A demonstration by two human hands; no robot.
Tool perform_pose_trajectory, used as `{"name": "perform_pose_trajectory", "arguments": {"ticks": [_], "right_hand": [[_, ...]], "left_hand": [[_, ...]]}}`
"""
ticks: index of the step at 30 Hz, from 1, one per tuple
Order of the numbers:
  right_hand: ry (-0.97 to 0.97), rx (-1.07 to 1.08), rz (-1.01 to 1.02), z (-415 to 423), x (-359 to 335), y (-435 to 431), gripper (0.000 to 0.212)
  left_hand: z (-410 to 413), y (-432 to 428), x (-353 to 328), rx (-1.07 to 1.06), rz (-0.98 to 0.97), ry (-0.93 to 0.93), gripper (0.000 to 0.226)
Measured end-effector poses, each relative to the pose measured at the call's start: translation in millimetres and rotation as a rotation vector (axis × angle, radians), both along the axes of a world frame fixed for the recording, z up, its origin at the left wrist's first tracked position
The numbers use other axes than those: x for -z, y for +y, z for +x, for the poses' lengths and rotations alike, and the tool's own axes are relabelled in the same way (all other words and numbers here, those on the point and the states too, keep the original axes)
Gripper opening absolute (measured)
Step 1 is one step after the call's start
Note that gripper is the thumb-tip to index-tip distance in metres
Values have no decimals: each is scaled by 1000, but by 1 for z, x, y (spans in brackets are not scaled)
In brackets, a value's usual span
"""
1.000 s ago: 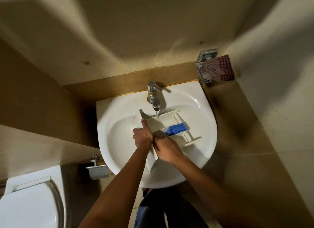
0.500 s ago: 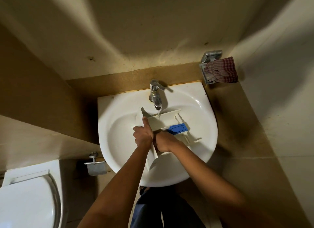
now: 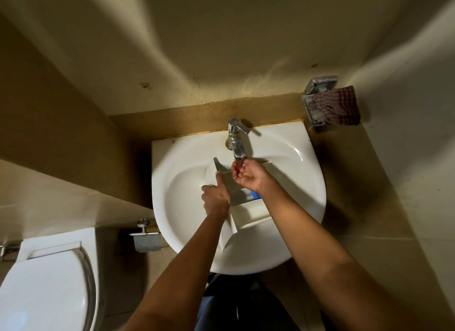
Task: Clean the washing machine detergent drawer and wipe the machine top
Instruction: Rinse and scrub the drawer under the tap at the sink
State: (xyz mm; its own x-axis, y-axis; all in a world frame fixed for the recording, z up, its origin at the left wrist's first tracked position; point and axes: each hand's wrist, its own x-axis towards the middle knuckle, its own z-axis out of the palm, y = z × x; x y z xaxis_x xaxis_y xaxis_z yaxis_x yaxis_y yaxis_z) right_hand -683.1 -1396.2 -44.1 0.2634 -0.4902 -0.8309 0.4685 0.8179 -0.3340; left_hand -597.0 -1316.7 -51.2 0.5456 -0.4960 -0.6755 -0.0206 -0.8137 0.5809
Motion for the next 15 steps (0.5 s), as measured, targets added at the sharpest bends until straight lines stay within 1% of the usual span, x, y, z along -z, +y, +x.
{"name": "perform_pose_trajectory", "arguments": {"ticks": [4,8,12,15], "right_hand": [[-128,-1,25,7,0,-8,30],[-214,-27,4,4,8,-9,18],[-247,-43,23,-5,11,-6,26],[-247,-70,30,-11,8,1,26]], "left_hand": [[0,0,1,4,12,0,79],[0,0,2,7,5,0,79],[0,0,3,10,8,-1,78],[1,-1,2,5,10,0,79]]}}
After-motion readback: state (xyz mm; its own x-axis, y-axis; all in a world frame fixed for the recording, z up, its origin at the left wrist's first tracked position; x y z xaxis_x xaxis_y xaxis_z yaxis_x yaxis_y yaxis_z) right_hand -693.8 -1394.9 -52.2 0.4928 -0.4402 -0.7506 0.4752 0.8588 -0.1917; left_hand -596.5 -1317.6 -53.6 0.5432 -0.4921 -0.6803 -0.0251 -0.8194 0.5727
